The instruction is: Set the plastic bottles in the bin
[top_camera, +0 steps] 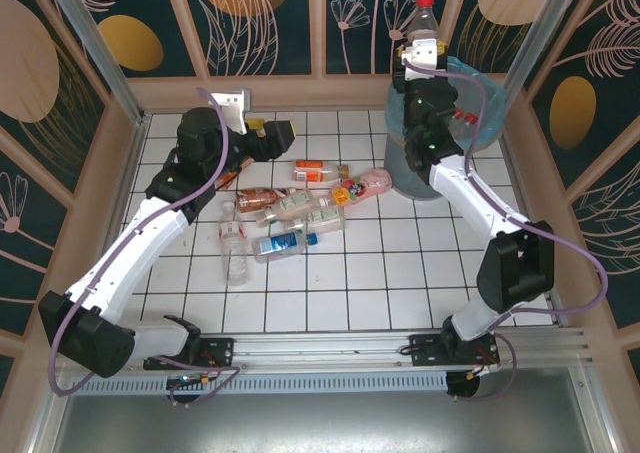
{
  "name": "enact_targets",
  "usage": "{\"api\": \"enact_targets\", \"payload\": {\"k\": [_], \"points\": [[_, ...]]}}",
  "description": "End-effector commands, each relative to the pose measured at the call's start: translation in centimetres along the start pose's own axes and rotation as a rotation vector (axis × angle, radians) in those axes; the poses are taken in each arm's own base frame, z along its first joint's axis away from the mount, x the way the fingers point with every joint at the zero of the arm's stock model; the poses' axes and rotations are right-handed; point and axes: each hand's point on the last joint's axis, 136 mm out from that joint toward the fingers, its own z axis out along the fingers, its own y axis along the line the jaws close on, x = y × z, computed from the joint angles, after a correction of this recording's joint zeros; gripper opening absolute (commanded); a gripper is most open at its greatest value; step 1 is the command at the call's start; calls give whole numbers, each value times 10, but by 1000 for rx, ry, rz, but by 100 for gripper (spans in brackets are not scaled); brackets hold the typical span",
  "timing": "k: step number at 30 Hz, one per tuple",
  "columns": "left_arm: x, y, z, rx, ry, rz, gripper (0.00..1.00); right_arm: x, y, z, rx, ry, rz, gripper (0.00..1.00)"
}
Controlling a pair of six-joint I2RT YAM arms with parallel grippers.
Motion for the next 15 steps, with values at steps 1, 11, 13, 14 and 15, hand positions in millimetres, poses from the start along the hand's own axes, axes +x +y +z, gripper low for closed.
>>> {"api": "enact_targets", "payload": {"k": [1, 11, 13, 14, 15], "points": [[-6, -6, -6, 21, -33, 0, 84, 2, -27, -1, 65, 0, 4, 39], [4, 0, -4, 6, -11, -12, 84, 57, -42, -5, 79, 108, -40, 39], [6, 1, -3, 5, -9, -22, 84, 59, -42, -6, 79, 124, -50, 40], [7, 2, -3, 6, -9, -27, 84, 59, -42, -8, 78, 118, -51, 40], [8, 2, -2, 7, -7, -34, 84, 60, -42, -10, 77, 118, -46, 41]]}}
